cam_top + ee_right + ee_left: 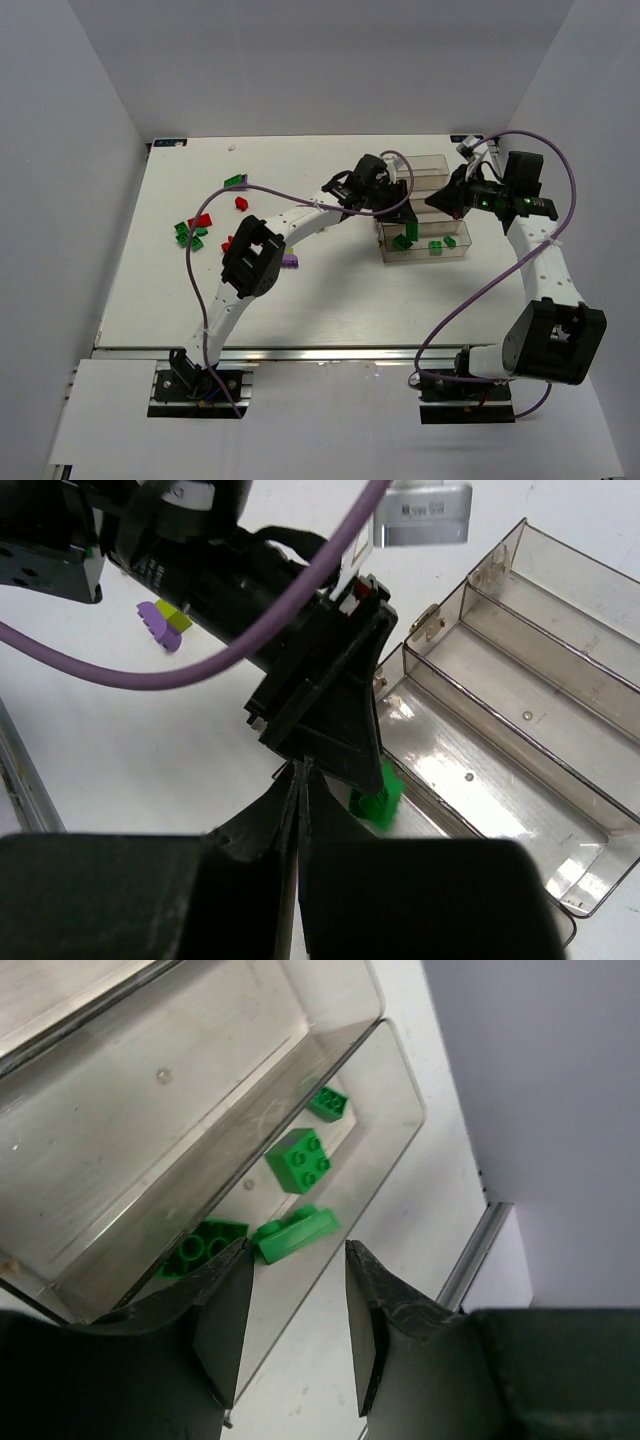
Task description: Sort the legos into containers by color
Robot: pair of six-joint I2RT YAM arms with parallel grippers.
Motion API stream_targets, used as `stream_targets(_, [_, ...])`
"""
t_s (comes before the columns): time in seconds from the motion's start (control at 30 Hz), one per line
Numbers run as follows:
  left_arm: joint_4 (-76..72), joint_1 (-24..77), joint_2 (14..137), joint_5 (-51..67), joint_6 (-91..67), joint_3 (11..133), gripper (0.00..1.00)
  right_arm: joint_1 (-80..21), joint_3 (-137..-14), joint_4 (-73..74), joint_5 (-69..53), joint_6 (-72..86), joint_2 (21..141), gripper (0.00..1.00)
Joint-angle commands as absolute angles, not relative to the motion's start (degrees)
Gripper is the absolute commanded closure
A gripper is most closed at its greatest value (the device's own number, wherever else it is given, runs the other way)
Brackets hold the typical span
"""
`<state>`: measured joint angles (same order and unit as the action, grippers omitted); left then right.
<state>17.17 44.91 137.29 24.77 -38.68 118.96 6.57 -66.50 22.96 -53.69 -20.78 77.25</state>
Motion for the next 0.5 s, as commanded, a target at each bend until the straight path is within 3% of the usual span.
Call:
stream_targets(0.0, [20.4, 45.4, 137.0, 24.2, -35.7, 121.4, 0.48, 6.9, -66.6, 22.5, -55.2, -20.6, 76.6, 1.00])
stream_targets(0.37, [23.6, 45.9, 133.8, 19.2, -27.7, 122.7, 0.48, 7.1, -67.1, 23.6, -55.9, -22.0, 76.7, 0.97])
stream_targets(0.43, [23.5, 45.5, 131.5, 14.3, -26.7, 121.2, 0.48, 7.1, -67.7, 26.3, -57.6, -24.2, 76.9, 0.90])
stream_targets(0.47, [23.1, 45.3, 128.5, 12.9, -26.6, 120.3, 0.48, 7.1, -68.0, 27.9, -60.4, -27.7, 77.2, 0.80])
